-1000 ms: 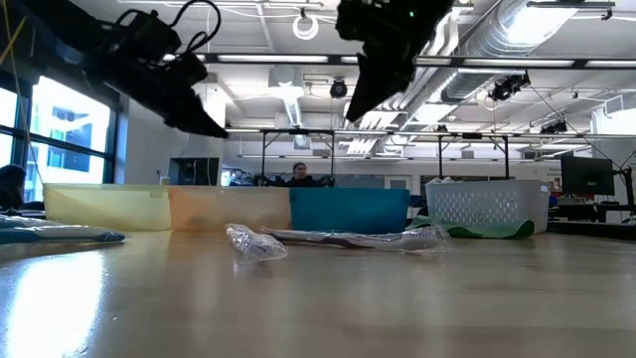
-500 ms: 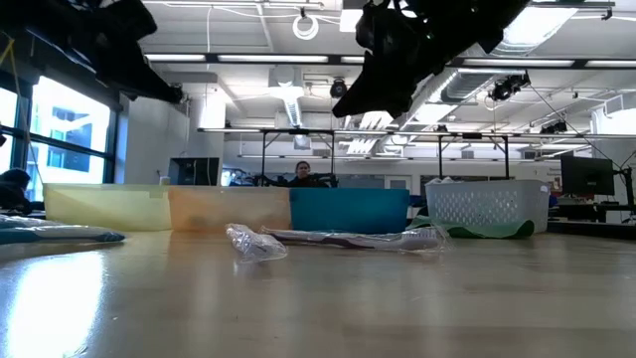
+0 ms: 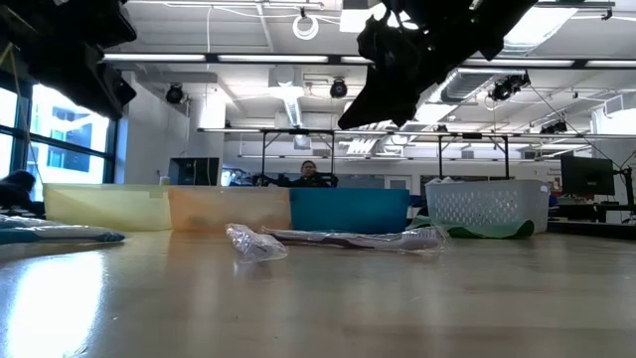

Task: Pick & Place Toothbrushes
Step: Put the yellow toothbrush into the yellow bin

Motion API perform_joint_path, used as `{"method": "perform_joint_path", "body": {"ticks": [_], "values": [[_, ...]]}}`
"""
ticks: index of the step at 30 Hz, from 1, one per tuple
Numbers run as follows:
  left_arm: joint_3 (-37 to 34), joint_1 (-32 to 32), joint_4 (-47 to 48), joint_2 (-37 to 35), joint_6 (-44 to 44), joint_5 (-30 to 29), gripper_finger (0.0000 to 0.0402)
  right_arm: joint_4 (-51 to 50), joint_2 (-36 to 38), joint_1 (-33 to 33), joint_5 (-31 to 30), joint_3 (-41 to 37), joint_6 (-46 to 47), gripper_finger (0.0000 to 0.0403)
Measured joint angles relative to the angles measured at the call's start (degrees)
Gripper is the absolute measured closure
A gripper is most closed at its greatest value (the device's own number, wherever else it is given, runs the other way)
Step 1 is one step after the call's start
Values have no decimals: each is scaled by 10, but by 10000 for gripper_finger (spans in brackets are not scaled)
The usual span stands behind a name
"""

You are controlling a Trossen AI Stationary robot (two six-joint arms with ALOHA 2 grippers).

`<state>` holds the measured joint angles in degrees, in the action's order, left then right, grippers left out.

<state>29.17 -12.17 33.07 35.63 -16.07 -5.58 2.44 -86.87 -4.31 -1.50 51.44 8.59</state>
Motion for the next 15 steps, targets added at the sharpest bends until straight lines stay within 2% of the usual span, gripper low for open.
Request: {"method": "perform_joint_path", "body": {"ticks": [4, 7, 11, 15], "values": [[8, -74, -37, 49, -20, -16, 401, 0, 0, -3, 0, 0, 2, 401], [49, -126, -31, 93, -22, -58, 401, 0, 0, -3, 0, 0, 5, 401], [126, -188, 20, 154, -20, -91, 401, 6, 0, -3, 0, 0, 8, 401], [210, -242, 125, 224, -75, -102, 401, 13, 0, -2, 1, 0, 18, 401]]}}
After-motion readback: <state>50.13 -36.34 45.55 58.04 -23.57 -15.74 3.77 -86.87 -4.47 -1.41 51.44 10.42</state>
